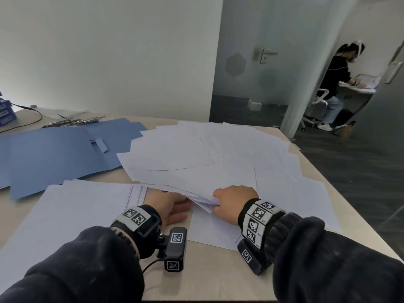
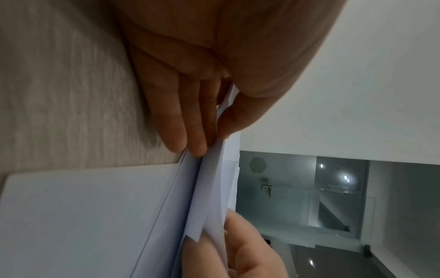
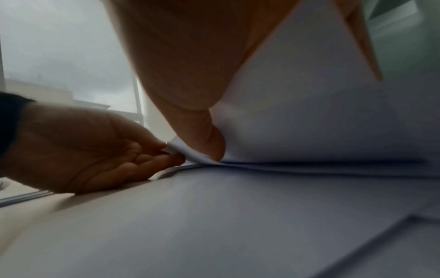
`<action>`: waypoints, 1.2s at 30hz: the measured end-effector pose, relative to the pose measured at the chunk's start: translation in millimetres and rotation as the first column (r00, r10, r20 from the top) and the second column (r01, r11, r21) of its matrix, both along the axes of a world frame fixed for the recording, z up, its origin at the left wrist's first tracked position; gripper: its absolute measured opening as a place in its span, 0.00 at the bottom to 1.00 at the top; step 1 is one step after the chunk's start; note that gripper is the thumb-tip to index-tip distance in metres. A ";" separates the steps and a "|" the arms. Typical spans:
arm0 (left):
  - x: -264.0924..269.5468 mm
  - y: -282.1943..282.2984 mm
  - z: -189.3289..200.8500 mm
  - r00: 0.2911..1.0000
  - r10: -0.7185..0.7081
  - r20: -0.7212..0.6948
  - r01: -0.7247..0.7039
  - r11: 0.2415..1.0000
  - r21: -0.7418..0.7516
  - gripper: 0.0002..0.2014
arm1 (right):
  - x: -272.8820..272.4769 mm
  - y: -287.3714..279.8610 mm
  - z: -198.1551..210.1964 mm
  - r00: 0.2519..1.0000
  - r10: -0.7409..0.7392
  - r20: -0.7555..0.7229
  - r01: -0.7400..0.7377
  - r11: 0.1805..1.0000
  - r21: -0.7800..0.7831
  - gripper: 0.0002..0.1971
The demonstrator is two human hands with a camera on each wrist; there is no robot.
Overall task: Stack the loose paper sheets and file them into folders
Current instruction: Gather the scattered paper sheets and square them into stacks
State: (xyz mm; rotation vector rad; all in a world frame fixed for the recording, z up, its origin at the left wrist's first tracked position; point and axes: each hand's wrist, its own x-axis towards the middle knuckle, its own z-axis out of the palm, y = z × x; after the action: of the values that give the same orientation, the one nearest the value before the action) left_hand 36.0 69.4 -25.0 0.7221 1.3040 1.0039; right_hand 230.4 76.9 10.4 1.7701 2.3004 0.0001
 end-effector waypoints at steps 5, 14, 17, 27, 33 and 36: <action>-1.2 2.7 -1.2 1.000 0.001 -0.031 0.000 1.000 0.003 0.11 | -15.1 8.5 2.8 0.999 0.019 0.038 -0.020 1.000 0.018 0.15; -7.1 3.0 -0.7 0.999 -0.027 0.029 0.028 0.999 -0.038 0.13 | -25.5 22.7 7.7 0.991 -0.001 0.131 0.004 1.000 -0.023 0.15; -6.9 2.3 -0.4 0.999 -0.032 0.037 0.033 0.999 -0.032 0.09 | -17.6 20.8 14.7 0.995 -0.024 0.096 0.021 0.999 0.032 0.13; 0.4 -2.6 4.9 0.983 -0.165 -0.084 0.160 0.985 -0.067 0.13 | 15.1 7.5 66.3 0.972 -0.033 -0.234 0.110 0.939 0.325 0.05; -6.9 -1.4 11.6 0.998 -0.053 -0.026 0.054 0.998 0.019 0.07 | 31.5 0.9 80.0 0.848 0.002 -0.530 0.207 0.920 0.334 0.09; -14.0 0.2 14.6 1.000 -0.011 -0.013 0.012 0.998 0.060 0.08 | 35.6 -0.3 79.5 0.791 0.034 -0.611 0.174 0.945 0.278 0.10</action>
State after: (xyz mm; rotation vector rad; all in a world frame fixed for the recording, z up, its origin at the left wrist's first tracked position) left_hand 22.1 69.7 -10.4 0.7821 1.2837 1.0349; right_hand 266.0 76.5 89.9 2.2904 2.7978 -0.2665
